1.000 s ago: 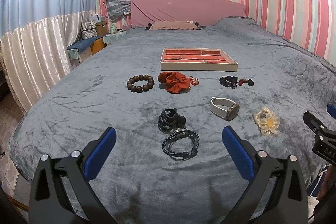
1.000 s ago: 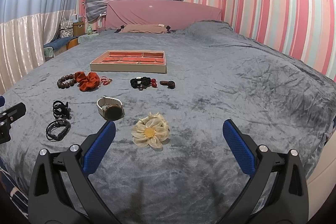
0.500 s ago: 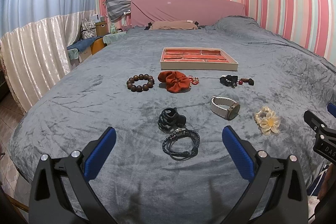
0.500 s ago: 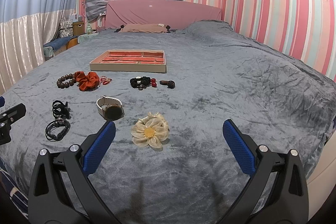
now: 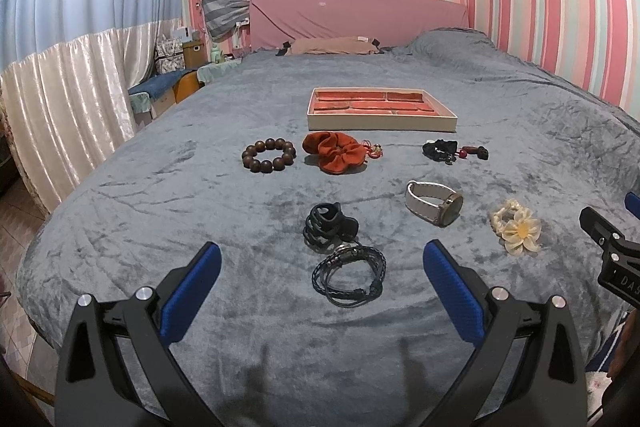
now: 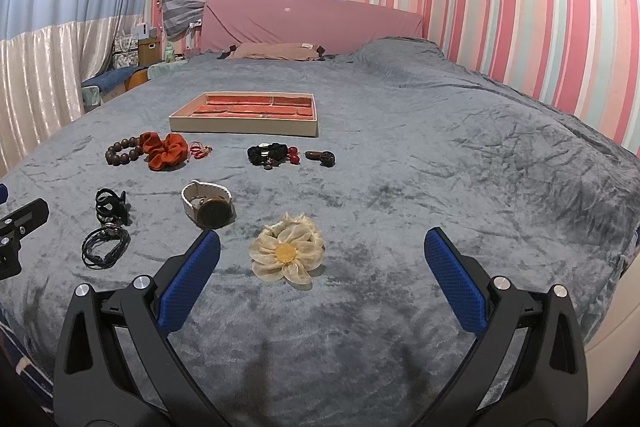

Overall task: Organize jewelry
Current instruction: 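Grasp the black braided bracelet with the left tool while the right tool grasps the cream flower clip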

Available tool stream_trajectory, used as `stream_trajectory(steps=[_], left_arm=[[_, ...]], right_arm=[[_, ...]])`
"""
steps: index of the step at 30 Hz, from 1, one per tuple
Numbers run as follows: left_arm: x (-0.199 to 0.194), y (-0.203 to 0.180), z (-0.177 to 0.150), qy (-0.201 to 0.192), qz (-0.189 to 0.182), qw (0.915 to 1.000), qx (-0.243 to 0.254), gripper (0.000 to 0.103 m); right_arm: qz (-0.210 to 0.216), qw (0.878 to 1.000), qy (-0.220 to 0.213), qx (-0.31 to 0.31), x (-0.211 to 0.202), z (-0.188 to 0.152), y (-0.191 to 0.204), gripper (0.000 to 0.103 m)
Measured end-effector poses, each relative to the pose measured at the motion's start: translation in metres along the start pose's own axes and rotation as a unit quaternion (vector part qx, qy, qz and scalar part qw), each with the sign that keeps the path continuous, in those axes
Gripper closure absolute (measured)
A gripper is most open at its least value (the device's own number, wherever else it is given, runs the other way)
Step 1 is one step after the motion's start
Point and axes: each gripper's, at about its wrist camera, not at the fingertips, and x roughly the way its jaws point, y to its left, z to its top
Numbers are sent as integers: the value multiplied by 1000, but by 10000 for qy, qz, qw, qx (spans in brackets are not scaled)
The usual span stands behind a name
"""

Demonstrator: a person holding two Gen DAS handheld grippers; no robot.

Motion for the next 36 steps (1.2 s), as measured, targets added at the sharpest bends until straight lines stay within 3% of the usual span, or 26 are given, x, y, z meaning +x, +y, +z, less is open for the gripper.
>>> stream_trajectory(steps=[7,18,26,32,34,36], left_arm=[[20,0,-5,133,-38,9998,124,4],[74,6,-14,677,0,9976,138,4],[102,13,-15,1017,-265,9945,15,5],[109,15,-16,1022,-333,9942,71,6],[114,14,-17,1080,-310,9936,146,13],[124,12,-19,1253,-304,9914,227,30]], right_arm=[[-136,9998,126,-50,25,0,1,4],[-171,9985,516,81,83,-2,-10,4],[-120,9970,769,44,115,0,-16,4],[-14,9940,1084,125,137,-5,-16,5],[35,9931,1162,136,144,-7,-14,9],[70,9923,1230,146,150,-8,-13,14]])
